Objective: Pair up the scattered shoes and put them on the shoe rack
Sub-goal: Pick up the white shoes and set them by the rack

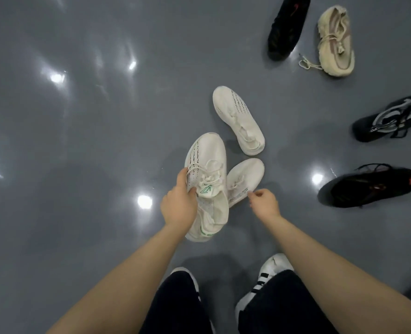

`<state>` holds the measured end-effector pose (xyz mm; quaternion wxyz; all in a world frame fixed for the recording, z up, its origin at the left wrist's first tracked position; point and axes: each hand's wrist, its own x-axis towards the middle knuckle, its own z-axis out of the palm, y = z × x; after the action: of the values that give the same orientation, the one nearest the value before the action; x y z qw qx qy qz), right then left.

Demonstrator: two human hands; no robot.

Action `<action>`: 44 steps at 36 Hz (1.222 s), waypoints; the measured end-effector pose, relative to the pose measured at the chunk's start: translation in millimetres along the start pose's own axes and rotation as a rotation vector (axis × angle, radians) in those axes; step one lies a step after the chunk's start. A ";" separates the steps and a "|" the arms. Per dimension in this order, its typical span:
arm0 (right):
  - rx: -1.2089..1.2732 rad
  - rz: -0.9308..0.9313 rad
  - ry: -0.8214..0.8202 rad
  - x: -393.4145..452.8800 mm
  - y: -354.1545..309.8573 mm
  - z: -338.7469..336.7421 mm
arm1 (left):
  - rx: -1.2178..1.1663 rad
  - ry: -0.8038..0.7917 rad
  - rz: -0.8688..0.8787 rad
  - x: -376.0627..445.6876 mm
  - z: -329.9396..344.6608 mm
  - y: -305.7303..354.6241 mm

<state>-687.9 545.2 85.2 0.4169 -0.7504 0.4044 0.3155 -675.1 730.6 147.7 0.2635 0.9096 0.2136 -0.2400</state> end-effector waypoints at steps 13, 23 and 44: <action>0.267 0.304 0.112 82.8 27.6 74.6 | -0.054 0.031 -0.050 65.3 78.6 -37.7; 0.555 0.292 0.109 84.1 24.6 76.5 | -0.051 0.048 0.011 68.6 66.3 -29.3; -0.164 -0.176 0.094 -11.9 -31.9 -24.8 | -0.015 0.069 -0.052 3.0 -5.5 19.4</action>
<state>-662.5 537.9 117.8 0.3608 -0.8286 0.3289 0.2740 -660.9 719.6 157.4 0.2563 0.9095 0.2480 -0.2137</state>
